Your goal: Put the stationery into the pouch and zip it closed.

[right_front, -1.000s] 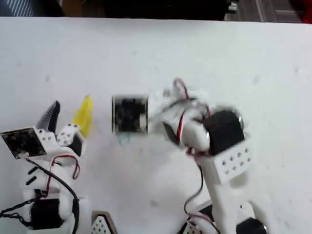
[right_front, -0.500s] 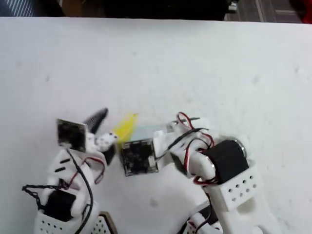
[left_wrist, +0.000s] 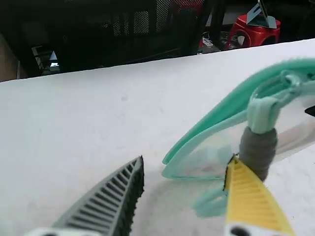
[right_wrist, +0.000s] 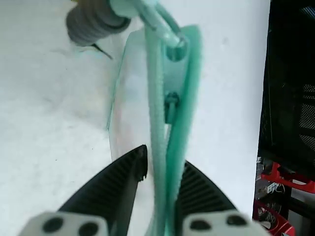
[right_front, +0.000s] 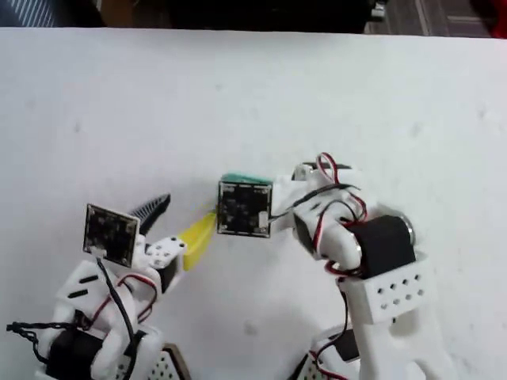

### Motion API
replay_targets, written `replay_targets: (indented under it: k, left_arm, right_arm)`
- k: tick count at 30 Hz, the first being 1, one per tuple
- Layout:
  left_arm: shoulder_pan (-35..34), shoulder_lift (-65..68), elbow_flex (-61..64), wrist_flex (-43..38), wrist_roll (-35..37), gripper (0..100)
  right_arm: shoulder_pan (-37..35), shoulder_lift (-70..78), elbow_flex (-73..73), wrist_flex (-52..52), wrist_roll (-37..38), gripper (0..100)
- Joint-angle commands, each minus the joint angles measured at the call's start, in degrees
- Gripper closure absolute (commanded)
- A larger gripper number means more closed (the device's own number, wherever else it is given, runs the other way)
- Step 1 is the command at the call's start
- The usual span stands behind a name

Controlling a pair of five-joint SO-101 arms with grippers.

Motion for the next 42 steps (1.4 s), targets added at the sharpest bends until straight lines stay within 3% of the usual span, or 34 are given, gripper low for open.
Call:
replay_targets:
  k: [1, 10, 14, 18, 30, 34, 38, 42]
  left_arm:
    - [3.5, 0.4, -1.8, -1.1, -1.1, 72]
    - [1.6, 0.4, 5.1, -10.9, -1.2, 72]
    - [0.3, 0.4, 7.6, -15.4, -1.1, 72]
    - [2.2, 0.4, 7.9, -15.3, -1.1, 67]
    - [15.5, 0.4, 7.6, -12.3, -1.1, 67]
    - [20.6, 0.4, 7.6, -11.3, -1.2, 71]
    - [20.9, 0.3, 7.5, -11.6, -1.3, 74]
    - [20.8, 0.3, 7.5, -11.7, -1.3, 79]
  right_arm:
    - [-2.2, 3.6, 0.7, 1.8, -0.3, 98.1]
    - [-6.2, 4.1, 0.7, 5.9, 0.1, 98.1]
    - [-5.9, 4.6, 0.6, 8.0, 5.7, 98.1]
    - [-6.1, 4.7, 0.5, 7.8, 8.1, 98.1]
    - [-6.2, 4.8, -5.9, 5.5, 7.6, 98.1]
    - [-5.9, 4.8, -5.6, 3.3, 7.6, 98.1]
    - [-5.8, 4.8, -5.6, 2.5, 7.5, 98.1]
    - [-5.8, 4.8, -5.6, -1.5, 0.4, 97.8]
